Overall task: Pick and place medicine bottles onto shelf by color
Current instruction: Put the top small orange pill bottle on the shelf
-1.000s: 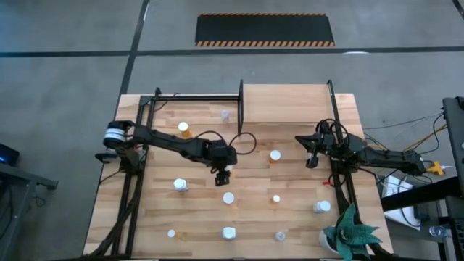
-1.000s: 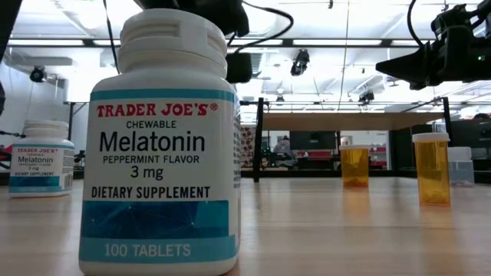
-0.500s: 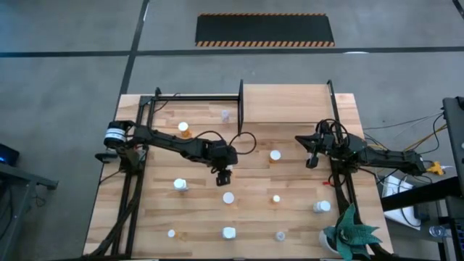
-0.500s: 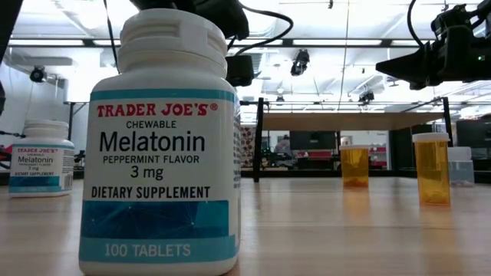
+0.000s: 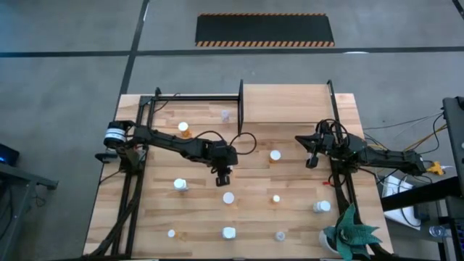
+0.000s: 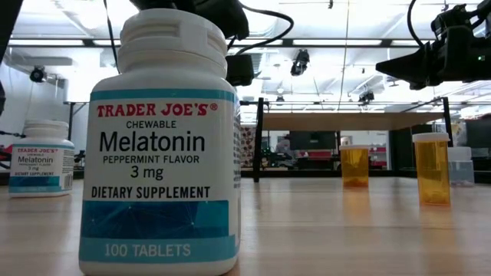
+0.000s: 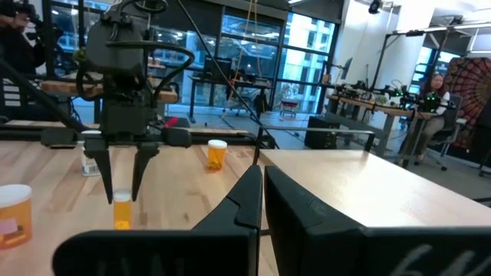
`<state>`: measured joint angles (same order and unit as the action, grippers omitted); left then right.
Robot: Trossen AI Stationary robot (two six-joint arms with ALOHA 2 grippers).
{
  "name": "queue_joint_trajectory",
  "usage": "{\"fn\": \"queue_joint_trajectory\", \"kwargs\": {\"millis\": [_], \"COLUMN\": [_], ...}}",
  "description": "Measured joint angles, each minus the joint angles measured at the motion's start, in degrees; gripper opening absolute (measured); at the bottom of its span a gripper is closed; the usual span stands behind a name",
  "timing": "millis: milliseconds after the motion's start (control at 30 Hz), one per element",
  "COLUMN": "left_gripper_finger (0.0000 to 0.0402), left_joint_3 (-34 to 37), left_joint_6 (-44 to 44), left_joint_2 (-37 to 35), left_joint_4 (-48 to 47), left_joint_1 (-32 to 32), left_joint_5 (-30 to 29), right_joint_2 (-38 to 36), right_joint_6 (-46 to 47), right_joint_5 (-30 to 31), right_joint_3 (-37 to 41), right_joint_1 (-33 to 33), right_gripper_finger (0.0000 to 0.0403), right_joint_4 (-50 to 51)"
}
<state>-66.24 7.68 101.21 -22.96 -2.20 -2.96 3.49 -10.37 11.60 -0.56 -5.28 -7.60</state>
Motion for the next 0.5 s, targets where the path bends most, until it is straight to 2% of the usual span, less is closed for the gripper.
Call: {"fn": "queue_joint_trajectory", "kwargs": {"millis": [267, 500], "left_gripper_finger": [0.0099, 0.01], "left_joint_3": [-4.36, -17.94], "left_joint_6": [-3.21, -7.8], "left_joint_2": [-3.29, -6.47], "left_joint_4": [-2.66, -11.55], "left_joint_1": [1.83, 8.58], "left_joint_5": [1.16, 1.21], "right_joint_2": [0.0, 0.01], "right_joint_6": [-1.0, -4.4], "right_joint_5": [0.02, 0.52], "right_joint_3": [0.0, 0.0], "right_joint_1": [0.0, 0.0], "right_gripper_finger": [0.0009, 0.0009], "right_joint_4": [-0.42, -1.8]}}
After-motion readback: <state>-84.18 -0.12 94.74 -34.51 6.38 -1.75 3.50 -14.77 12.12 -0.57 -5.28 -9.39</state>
